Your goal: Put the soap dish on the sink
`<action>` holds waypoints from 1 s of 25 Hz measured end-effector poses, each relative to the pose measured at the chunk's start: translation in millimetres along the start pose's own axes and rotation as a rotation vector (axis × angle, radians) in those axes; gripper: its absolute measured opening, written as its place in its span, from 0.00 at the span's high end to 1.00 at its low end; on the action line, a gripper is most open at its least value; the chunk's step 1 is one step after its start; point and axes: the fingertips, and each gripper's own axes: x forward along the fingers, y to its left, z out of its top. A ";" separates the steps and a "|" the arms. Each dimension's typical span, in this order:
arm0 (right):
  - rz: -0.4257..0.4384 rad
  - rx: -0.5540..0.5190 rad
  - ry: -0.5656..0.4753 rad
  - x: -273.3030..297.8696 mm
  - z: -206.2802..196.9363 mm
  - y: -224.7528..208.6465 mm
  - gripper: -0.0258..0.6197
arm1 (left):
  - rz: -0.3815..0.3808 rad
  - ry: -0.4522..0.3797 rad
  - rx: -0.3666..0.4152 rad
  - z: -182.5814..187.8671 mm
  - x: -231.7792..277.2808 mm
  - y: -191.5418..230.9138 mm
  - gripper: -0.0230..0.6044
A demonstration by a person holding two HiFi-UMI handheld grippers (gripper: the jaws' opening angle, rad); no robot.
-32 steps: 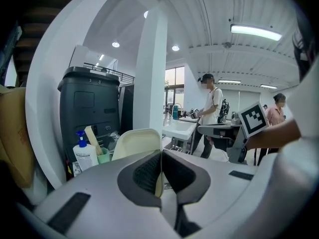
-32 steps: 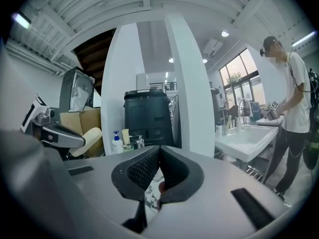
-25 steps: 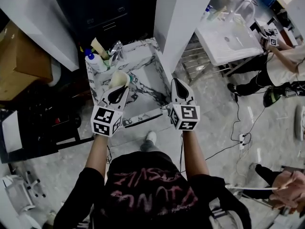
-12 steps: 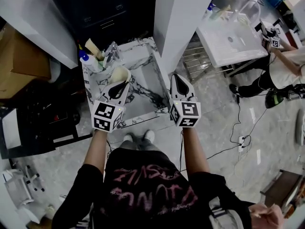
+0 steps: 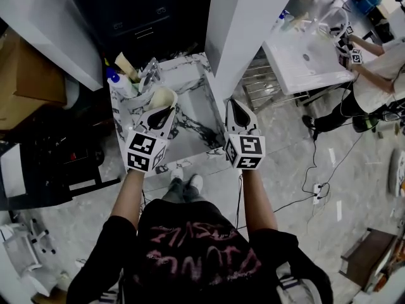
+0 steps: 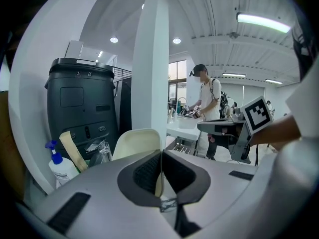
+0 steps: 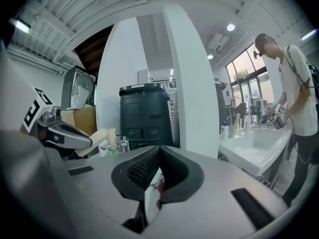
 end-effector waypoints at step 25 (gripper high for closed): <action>-0.003 -0.021 0.070 66.1 -19.0 -6.5 0.94 | -0.051 0.090 0.077 -22.4 90.5 49.3 0.93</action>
